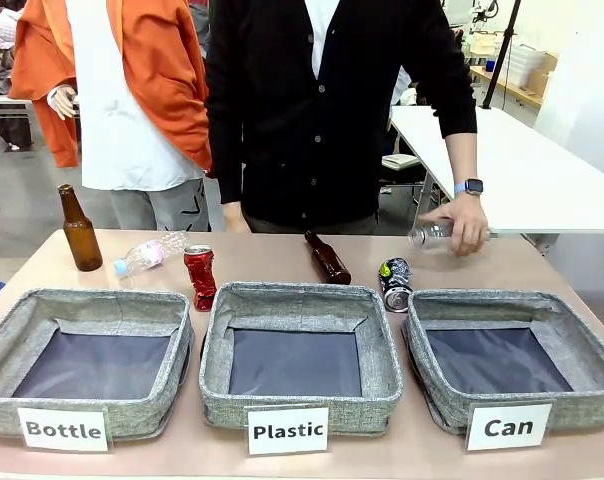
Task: Sort the can waste into the basket.
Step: Pick up the can waste from the table and place it in the right Fabric basket.
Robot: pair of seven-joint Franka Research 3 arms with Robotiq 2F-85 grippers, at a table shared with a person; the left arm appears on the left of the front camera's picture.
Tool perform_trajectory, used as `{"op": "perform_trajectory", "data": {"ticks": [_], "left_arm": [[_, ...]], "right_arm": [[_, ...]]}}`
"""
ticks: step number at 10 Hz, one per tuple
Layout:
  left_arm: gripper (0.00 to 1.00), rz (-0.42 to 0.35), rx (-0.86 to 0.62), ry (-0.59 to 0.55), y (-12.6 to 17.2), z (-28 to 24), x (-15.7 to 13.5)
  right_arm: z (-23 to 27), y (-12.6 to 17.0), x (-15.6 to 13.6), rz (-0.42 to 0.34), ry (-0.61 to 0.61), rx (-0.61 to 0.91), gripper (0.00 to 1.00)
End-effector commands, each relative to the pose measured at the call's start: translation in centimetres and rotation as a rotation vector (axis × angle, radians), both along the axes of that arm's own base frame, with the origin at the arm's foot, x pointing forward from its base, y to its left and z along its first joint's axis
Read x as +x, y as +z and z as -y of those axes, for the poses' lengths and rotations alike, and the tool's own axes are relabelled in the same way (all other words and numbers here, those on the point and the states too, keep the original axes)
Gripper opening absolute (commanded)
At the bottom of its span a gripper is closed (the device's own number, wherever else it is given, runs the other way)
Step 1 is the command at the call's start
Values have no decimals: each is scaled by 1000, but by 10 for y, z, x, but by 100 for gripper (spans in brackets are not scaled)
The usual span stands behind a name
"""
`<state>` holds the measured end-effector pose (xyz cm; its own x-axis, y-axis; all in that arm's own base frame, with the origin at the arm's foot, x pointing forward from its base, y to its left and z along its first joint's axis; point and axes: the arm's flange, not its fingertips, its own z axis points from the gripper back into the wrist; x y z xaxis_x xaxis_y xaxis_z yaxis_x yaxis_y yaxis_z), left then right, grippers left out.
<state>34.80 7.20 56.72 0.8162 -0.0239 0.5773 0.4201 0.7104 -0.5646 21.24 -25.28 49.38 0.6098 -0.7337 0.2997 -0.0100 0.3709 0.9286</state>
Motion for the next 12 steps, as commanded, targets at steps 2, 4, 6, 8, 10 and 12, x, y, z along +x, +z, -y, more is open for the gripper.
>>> {"op": "perform_trajectory", "data": {"ticks": [2, 4, 6, 8, 10, 12], "left_arm": [[100, 84, 109, -147, -26, 30, 62], [100, 15, 98, -134, -16, 44, 54], [100, 15, 98, -134, -16, 44, 54], [100, 27, 128, -250, -37, 51, 91], [100, 176, 244, -416, -63, 61, 125], [100, 357, 199, -595, -92, 62, 139]], "right_arm": [[3, 1, 2, 32, 3, -11, 100], [3, 1, 2, 32, 3, -11, 100], [3, 1, 2, 32, 3, -11, 100], [3, 1, 2, 32, 3, -11, 100], [3, 1, 2, 32, 3, -11, 100], [3, 1, 2, 32, 3, -11, 100]]}}
